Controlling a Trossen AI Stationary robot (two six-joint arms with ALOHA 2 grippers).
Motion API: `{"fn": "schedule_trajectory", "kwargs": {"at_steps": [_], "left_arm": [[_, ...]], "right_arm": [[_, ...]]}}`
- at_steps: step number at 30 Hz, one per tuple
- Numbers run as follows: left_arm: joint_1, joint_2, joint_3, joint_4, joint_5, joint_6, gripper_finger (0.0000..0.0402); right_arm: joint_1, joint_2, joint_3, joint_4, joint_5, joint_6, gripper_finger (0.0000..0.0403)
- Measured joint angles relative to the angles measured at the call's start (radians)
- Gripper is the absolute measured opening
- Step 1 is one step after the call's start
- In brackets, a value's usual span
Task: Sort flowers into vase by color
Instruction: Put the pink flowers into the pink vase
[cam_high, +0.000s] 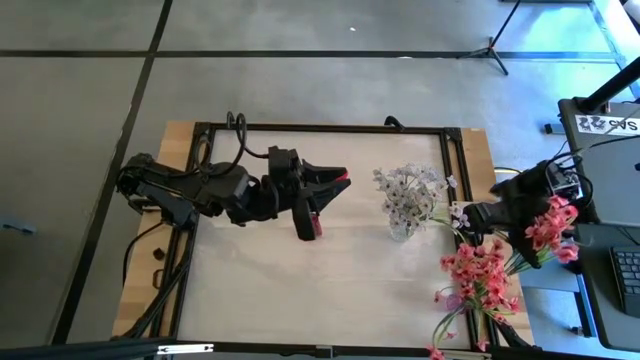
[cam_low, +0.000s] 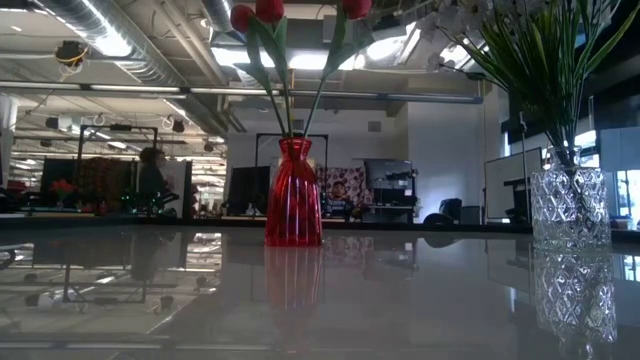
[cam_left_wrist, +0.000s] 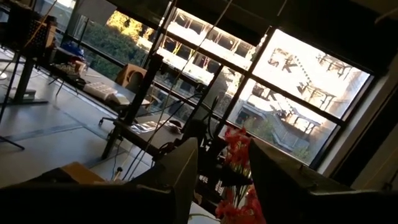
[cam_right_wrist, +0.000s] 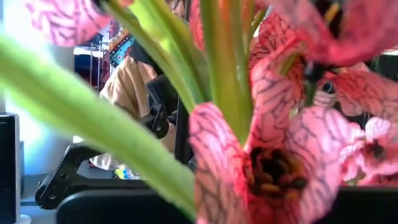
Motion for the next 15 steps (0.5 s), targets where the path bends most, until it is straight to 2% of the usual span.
{"fn": "schedule_trajectory", "kwargs": {"at_steps": [9, 12, 15], "left_arm": [[0.0, 0.0, 0.0, 0.0, -0.009, -0.004, 0.0141], [0.002, 0.0, 0.0, 0.001, -0.012, -0.004, 0.0141], [0.002, 0.0, 0.0, 0.0, -0.012, -0.004, 0.0141]], "right_arm": [[0.008, 0.0, -0.016, 0.008, -0.021, 0.0, 0.0], [0.059, 0.007, -0.022, 0.02, -0.01, -0.033, 0.0], [0.14, 0.016, -0.027, 0.022, 0.061, -0.084, 0.0]]}}
